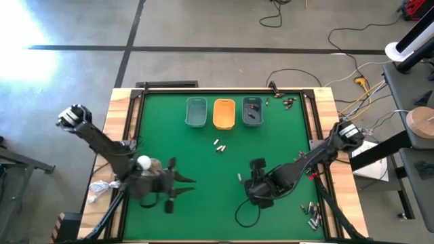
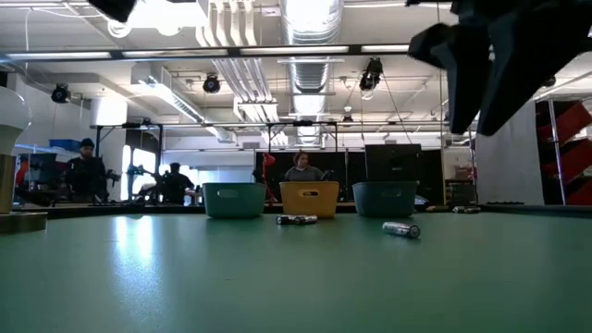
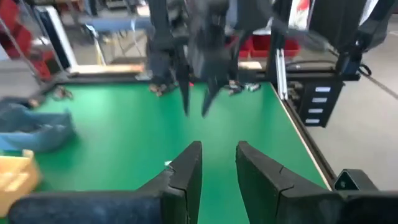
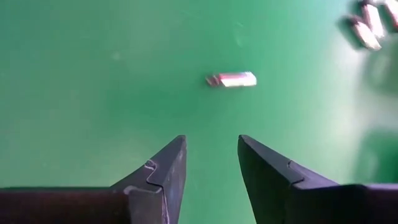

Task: Sort batteries
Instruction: Put the silver battery into the yellow bin

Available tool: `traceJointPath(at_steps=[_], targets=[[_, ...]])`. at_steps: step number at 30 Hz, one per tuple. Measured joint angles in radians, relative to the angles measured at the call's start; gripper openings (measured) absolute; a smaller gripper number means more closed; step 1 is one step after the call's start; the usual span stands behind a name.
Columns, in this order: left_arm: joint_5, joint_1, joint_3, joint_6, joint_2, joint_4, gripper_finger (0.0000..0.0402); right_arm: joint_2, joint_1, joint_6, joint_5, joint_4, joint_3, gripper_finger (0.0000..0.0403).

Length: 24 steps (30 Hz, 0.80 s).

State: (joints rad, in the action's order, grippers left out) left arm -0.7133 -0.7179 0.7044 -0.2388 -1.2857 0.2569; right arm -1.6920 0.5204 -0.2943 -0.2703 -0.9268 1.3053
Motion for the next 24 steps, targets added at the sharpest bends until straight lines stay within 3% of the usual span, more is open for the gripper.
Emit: traceJointPath(at_steps=[5, 9, 14, 20, 24], targets=[[0.209, 0.143, 0.028, -0.074, -0.161, 0.066, 0.0080, 0.002, 0.055, -0.124, -0.093, -0.174, 0.075, 0.0146], [0.233, 0.207, 0.108, -0.053, -0.292, 0.053, 0.0080, 0.005, 0.096, -0.193, -0.136, -0.191, 0.083, 0.0158], [0.240, 0.211, 0.288, 0.112, -0.438, -0.125, 0.0096, 0.005, 0.143, -0.250, -0.150, -0.195, 0.066, 0.0164], [0.444, 0.273, 0.490, 0.153, -0.565, -0.389, 0.0140, 0.005, 0.202, -0.289, -0.150, -0.193, 0.065, 0.0160], [0.555, 0.333, 0.593, 0.263, -0.657, -0.555, 0.0161, 0.005, 0.222, -0.333, -0.161, -0.190, 0.064, 0.0162]])
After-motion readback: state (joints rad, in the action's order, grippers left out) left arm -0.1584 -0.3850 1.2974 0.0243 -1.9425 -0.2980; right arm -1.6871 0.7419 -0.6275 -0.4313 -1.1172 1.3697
